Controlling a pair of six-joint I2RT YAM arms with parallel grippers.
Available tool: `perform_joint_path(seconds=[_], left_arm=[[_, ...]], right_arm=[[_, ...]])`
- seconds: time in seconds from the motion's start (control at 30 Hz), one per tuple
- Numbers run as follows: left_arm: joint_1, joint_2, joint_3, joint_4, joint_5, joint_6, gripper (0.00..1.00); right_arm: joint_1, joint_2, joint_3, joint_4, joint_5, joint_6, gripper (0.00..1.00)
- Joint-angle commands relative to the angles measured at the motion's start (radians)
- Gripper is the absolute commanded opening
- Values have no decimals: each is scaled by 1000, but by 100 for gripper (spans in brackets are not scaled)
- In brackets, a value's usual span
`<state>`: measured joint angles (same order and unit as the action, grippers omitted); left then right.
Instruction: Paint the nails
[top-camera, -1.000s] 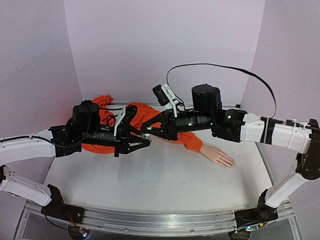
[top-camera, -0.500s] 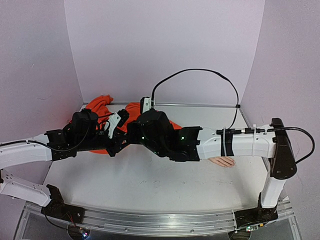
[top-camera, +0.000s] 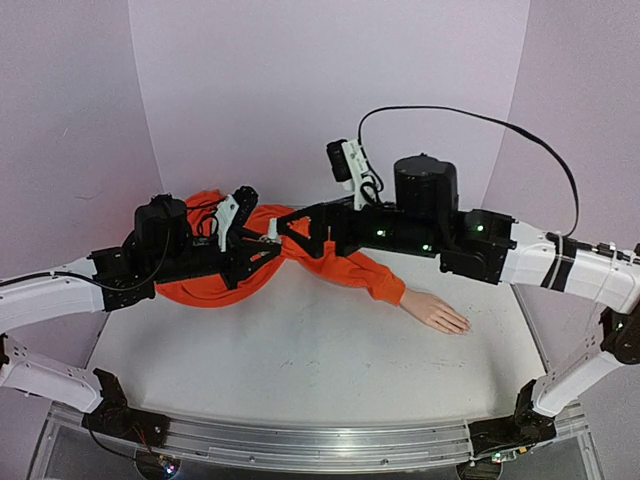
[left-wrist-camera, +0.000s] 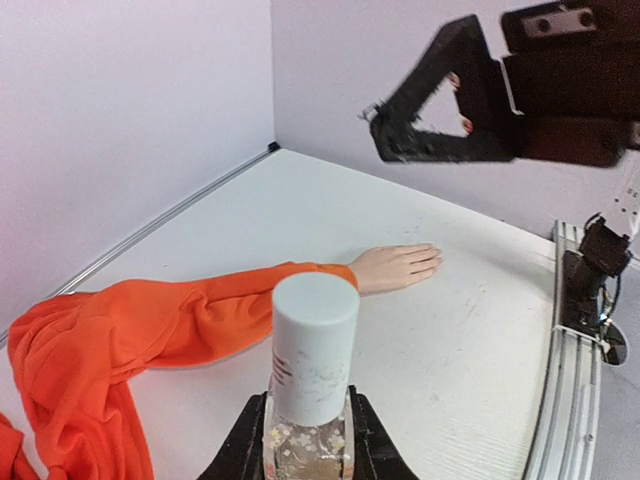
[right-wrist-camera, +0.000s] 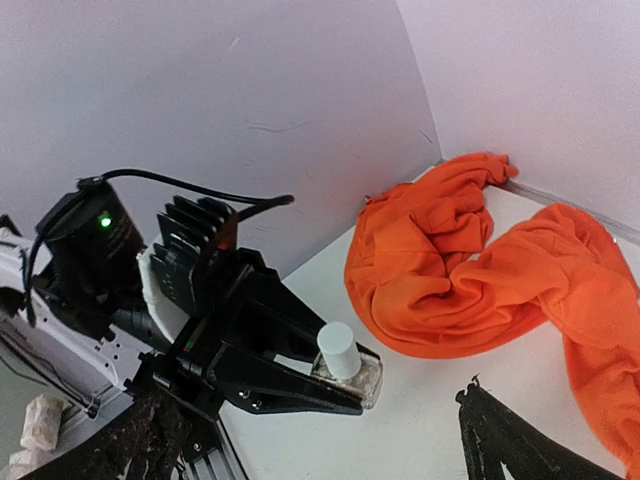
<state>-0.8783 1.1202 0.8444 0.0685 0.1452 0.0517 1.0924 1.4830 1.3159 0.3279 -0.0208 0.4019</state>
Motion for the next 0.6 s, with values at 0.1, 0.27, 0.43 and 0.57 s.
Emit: perform_joint_path(seconds=[0.1,0.27,0.43,0.57], left_arm=[[1,65,94,61,421,-34,0],[1,106,115,61,519,-81,0],[1,121,128,61,580,-91,0],[1,125,128,60,595,-89,0]], right_arm=[[-105,-95,-104,78,-372,-194,93],[-144,-97,-144,142,-563,-208,75],[-146,-98,-170,180,-611,-225,58],[-146,-83,-163,191,-609,-225,53]])
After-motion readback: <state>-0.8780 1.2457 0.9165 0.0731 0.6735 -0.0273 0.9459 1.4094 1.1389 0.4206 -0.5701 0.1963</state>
